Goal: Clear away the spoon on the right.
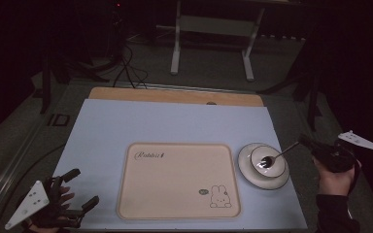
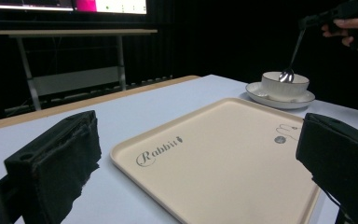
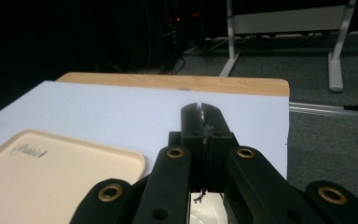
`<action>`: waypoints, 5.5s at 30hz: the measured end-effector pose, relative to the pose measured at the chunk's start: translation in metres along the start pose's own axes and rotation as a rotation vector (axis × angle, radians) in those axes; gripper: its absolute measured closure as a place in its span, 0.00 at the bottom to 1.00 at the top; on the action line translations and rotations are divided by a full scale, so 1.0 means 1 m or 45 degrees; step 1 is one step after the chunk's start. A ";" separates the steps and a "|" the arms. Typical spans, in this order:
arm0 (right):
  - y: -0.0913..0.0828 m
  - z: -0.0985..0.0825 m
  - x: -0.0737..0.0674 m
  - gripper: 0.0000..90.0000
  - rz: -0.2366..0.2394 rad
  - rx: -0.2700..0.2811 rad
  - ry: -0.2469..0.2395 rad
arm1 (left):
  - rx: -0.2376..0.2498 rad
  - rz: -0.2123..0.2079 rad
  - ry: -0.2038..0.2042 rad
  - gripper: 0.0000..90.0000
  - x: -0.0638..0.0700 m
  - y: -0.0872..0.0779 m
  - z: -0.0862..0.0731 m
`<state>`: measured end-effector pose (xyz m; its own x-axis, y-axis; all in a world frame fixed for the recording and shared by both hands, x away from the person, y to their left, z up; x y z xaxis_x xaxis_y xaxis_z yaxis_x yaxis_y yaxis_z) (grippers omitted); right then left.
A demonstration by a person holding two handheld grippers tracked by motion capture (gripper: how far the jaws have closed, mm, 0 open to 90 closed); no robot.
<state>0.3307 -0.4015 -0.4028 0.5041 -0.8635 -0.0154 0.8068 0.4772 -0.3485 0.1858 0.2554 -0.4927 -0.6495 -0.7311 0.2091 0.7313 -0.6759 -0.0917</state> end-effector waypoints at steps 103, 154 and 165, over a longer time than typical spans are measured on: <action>0.116 0.004 -0.219 1.00 1.176 -0.183 -0.549 | -0.008 -0.016 0.000 0.00 0.000 0.000 -0.001; 0.185 -0.031 -0.206 0.87 1.051 -0.294 -0.448 | -0.011 -0.026 0.007 0.00 0.001 0.000 -0.001; 0.202 -0.043 -0.201 0.83 1.005 -0.311 -0.425 | -0.015 -0.032 0.010 0.00 0.002 0.000 -0.001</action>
<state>0.3788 -0.1383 -0.5102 0.9795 -0.1871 -0.0751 0.1174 0.8320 -0.5422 0.1847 0.2538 -0.4935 -0.6694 -0.7145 0.2036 0.7122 -0.6951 -0.0978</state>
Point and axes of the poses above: each handheld gripper's, and its own axes: y roughly forward along the jaws, z roughly out of its top, x roughly to its right, the point moved 4 cm from there along y, roughly forward along the jaws, and after that the axes turned 11 degrees about -y, right-handed, at the moved point
